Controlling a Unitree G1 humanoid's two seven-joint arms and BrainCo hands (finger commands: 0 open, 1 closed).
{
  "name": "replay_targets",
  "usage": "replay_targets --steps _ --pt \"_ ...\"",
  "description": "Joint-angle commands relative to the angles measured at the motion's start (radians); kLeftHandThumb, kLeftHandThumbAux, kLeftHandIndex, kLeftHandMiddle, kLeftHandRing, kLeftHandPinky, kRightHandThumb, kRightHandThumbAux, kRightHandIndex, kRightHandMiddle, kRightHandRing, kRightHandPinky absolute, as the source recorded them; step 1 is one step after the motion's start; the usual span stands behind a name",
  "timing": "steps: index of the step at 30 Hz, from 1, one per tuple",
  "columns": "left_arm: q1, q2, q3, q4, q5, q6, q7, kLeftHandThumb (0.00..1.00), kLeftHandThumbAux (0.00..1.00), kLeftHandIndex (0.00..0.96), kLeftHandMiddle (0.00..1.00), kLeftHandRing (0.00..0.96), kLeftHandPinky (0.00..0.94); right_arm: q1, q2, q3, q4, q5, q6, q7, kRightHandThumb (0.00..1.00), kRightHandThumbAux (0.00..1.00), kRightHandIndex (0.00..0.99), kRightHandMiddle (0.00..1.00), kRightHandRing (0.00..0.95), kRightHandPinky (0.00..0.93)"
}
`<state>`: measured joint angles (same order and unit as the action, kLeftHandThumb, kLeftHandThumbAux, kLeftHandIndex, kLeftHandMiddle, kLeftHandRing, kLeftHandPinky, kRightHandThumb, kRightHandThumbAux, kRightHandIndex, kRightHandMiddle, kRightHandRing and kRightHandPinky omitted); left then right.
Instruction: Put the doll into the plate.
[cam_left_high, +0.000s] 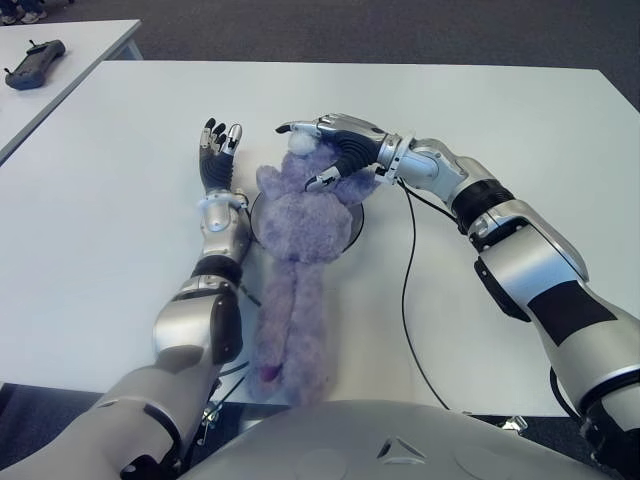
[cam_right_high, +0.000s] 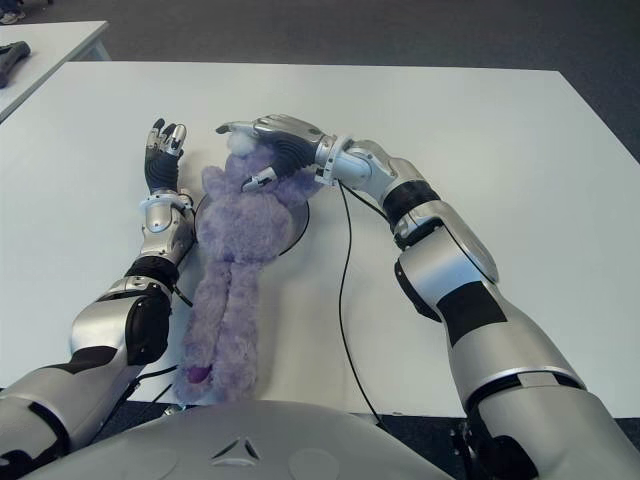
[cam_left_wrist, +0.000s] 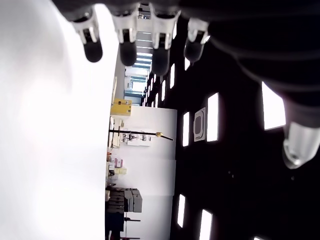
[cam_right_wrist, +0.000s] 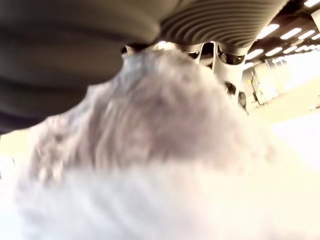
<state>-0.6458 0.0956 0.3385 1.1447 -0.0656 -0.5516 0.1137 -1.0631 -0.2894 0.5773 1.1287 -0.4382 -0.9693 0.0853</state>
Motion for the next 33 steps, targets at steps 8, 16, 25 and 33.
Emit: replay_targets --steps 8,16,25,33 --pt "0.265 -0.132 0.021 0.158 -0.03 0.041 0.029 0.0 0.496 0.047 0.126 0.081 0.024 0.064 -0.03 -0.041 -0.057 -0.05 -0.053 -0.059 0.099 0.322 0.0 0.0 0.0 0.0" --pt "0.266 -0.134 0.022 0.158 -0.031 0.043 0.036 0.0 0.509 0.051 0.123 0.079 0.03 0.055 -0.027 -0.065 -0.074 -0.064 -0.041 -0.098 0.078 0.331 0.0 0.0 0.0 0.0" --pt "0.264 -0.136 0.024 0.158 -0.033 0.045 0.028 0.0 0.516 0.044 0.135 0.084 0.002 0.055 -0.034 -0.09 -0.1 -0.065 -0.036 -0.125 0.072 0.329 0.0 0.0 0.0 0.0" --pt "0.263 -0.134 0.016 0.159 -0.023 0.046 0.031 0.0 0.497 0.024 0.12 0.07 0.0 0.046 -0.038 -0.115 -0.099 -0.052 -0.031 -0.124 0.092 0.349 0.0 0.0 0.0 0.0"
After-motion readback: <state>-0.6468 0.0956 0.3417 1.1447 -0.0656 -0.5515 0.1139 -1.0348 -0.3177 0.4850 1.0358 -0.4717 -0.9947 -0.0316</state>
